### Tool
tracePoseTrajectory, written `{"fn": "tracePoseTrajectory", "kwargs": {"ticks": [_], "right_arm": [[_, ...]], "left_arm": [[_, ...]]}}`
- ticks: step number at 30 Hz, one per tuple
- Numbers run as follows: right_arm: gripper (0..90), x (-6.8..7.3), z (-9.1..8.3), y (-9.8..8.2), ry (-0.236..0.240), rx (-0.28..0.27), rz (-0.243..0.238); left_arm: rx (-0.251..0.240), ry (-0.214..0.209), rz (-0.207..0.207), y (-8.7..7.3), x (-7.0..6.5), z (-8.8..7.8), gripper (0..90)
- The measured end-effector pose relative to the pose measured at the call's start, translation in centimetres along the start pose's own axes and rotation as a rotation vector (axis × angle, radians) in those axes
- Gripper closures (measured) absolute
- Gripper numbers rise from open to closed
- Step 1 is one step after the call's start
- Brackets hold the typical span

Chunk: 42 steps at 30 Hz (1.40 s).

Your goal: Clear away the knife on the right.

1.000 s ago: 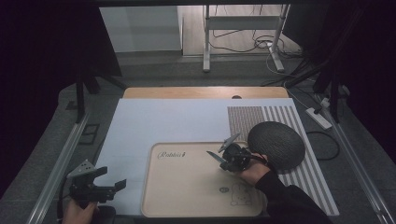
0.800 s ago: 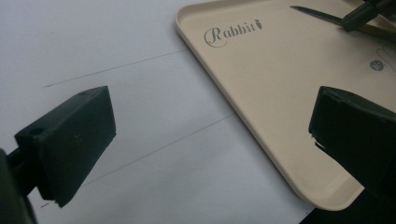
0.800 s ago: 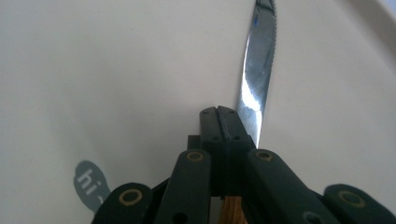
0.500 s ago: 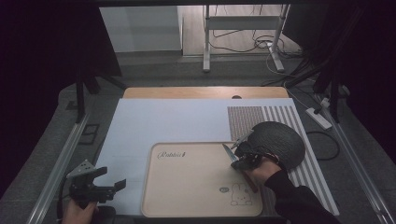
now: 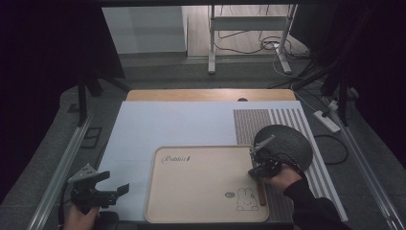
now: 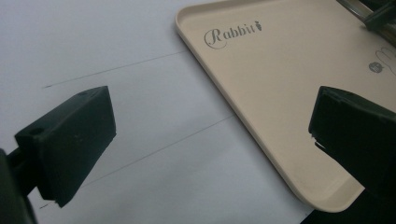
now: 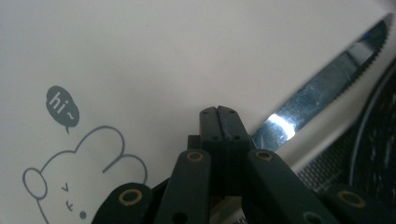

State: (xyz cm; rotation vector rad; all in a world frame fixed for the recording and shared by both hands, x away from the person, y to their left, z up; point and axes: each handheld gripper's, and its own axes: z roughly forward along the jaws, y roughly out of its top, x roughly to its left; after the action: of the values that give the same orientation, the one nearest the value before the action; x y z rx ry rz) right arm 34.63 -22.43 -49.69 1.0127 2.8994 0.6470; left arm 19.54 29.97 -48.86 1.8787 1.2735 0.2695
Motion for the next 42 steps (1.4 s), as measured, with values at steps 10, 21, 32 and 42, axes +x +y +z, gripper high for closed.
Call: {"fn": "tracePoseTrajectory", "kwargs": {"ticks": [10, 21, 32, 42], "right_arm": [[74.6, 0.5, -1.0, 0.2, 0.006, -0.087, 0.000], [29.9, 1.1, -2.0, 0.3, -0.035, -0.167, -0.010], [3.8, 1.4, -2.6, -0.6, -0.072, -0.201, -0.010], [0.0, 1.8, -3.1, -1.4, -0.137, -0.233, -0.026]], "left_arm": [[0.003, 0.003, 0.001, 0.0, 0.0, 0.0, 0.8], [0.000, -0.001, -0.001, 0.0, 0.0, 0.0, 0.7], [0.002, 0.001, 0.000, 0.0, 0.0, 0.0, 0.7], [0.005, 0.003, 0.002, 0.0, 0.0, 0.0, 0.8]]}}
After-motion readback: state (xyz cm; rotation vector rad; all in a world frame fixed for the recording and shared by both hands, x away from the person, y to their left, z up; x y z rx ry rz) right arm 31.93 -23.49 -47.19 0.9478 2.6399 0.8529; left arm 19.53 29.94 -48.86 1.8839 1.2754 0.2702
